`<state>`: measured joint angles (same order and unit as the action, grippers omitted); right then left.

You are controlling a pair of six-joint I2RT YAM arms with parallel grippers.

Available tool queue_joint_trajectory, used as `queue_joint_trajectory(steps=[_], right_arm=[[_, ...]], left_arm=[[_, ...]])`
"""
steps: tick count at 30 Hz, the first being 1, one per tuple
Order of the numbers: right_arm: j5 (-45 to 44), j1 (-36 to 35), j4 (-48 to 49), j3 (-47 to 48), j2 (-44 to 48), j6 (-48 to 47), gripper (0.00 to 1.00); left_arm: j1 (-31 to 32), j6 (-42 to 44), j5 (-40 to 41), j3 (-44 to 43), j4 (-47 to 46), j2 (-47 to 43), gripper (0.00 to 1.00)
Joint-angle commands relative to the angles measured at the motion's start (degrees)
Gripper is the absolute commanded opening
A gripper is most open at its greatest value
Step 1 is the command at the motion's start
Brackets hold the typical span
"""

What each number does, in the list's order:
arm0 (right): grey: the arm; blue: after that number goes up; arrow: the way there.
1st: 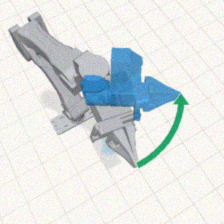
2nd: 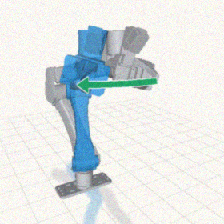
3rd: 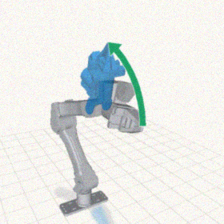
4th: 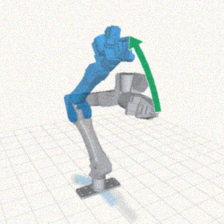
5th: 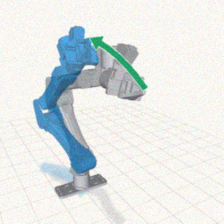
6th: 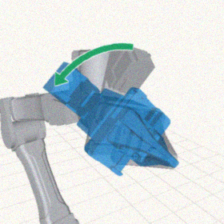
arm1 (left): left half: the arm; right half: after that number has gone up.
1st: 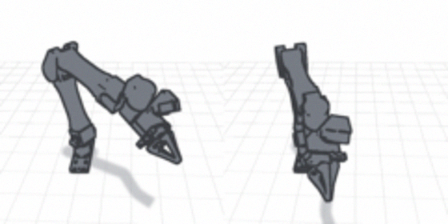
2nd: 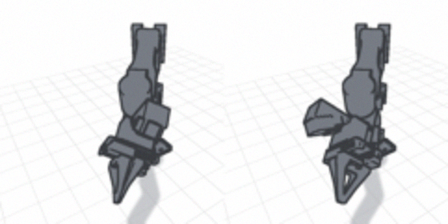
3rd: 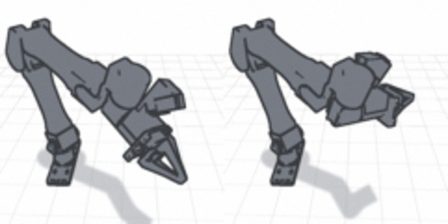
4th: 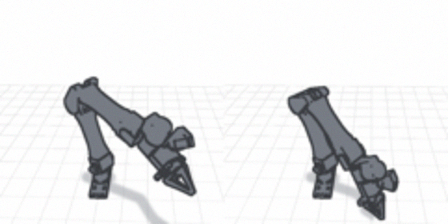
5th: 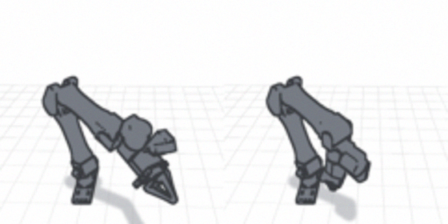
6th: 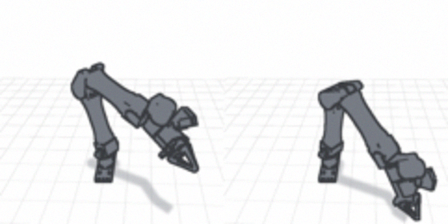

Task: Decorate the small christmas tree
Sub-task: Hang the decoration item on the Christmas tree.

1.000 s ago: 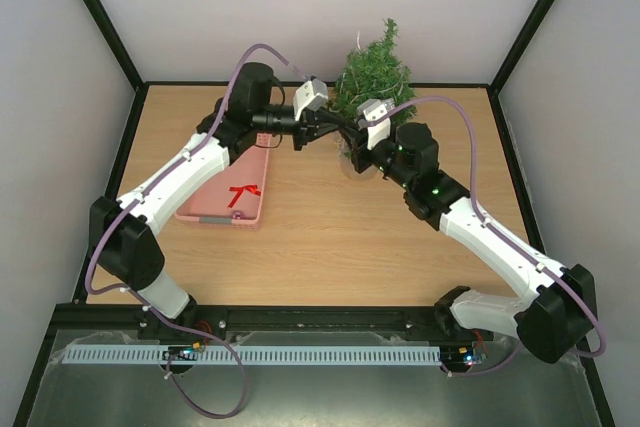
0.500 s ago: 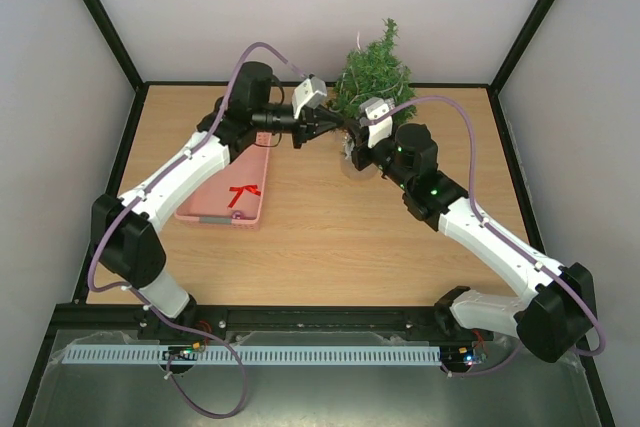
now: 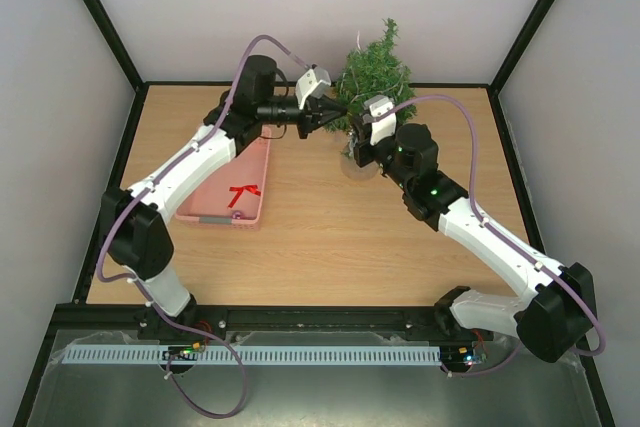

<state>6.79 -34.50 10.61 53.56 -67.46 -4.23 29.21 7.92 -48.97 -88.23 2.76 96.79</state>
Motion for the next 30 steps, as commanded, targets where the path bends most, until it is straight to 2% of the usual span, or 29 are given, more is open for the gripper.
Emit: queue_joint_trajectory(steps=[1, 17, 30], right_arm=[[-2.48, 0.05, 2.91, -0.06, -0.18, 0.98, 0.02], [-2.35, 0.05, 2.75, 0.52, -0.86, 1.63, 0.02], [-4.74, 0.05, 2.98, 0.49, -1.17, 1.24, 0.02]], left_arm=[[-0.3, -1.16, 0.65, -2.43, -2.71, 0.99, 0.02], [-0.65, -1.57, -0.07, -4.82, 2.42, 3.28, 0.02], [-0.65, -2.95, 0.87, -4.76, -0.73, 5.11, 0.02]])
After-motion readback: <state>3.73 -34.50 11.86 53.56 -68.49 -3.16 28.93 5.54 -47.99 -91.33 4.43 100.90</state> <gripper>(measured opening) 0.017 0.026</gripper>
